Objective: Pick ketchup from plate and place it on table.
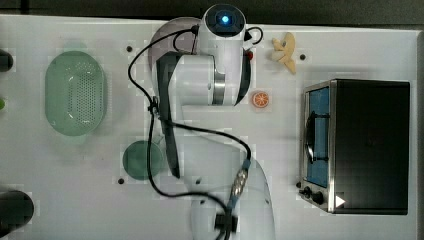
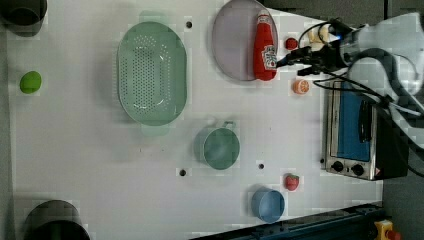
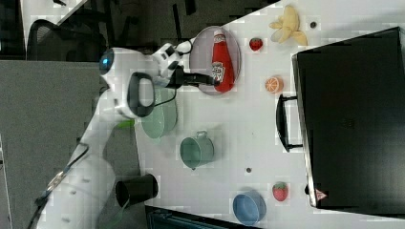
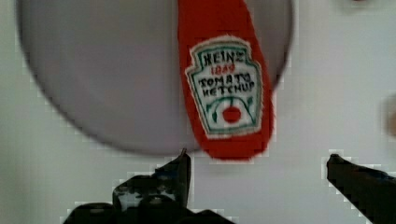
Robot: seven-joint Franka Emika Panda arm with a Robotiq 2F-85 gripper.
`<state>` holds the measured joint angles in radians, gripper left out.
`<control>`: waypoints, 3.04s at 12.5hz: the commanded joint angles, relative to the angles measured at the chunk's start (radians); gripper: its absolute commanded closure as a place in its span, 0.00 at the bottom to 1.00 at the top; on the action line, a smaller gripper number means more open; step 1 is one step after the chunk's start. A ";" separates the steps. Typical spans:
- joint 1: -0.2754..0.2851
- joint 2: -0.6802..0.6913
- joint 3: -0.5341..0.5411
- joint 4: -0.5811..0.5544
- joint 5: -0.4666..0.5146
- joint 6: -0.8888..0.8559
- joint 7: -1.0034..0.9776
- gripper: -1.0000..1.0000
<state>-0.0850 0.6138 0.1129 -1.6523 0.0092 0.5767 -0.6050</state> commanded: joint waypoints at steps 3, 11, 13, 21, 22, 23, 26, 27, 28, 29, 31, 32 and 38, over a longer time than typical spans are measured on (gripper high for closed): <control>0.036 0.104 -0.001 0.074 -0.002 0.140 -0.103 0.00; 0.047 0.224 -0.009 0.096 -0.040 0.322 -0.103 0.00; 0.047 0.227 -0.007 0.100 -0.040 0.330 -0.102 0.16; 0.036 0.110 -0.005 0.104 -0.009 0.306 -0.060 0.42; 0.028 0.066 -0.005 0.098 0.005 0.271 -0.048 0.42; 0.020 0.019 -0.005 0.093 0.014 0.213 -0.047 0.42; -0.006 -0.135 -0.009 0.078 0.017 -0.018 -0.047 0.42; -0.013 -0.189 -0.016 0.066 0.017 -0.095 -0.047 0.42; -0.018 -0.241 -0.025 0.045 0.017 -0.167 -0.043 0.42; -0.021 -0.288 -0.037 0.014 0.017 -0.223 -0.022 0.42; -0.022 -0.374 -0.058 -0.082 0.017 -0.259 0.040 0.42; -0.022 -0.413 -0.065 -0.141 0.017 -0.253 0.062 0.42; -0.022 -0.539 -0.082 -0.543 0.017 0.063 0.086 0.42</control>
<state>-0.0993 0.0267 0.0348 -2.1387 0.0278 0.6294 -0.5732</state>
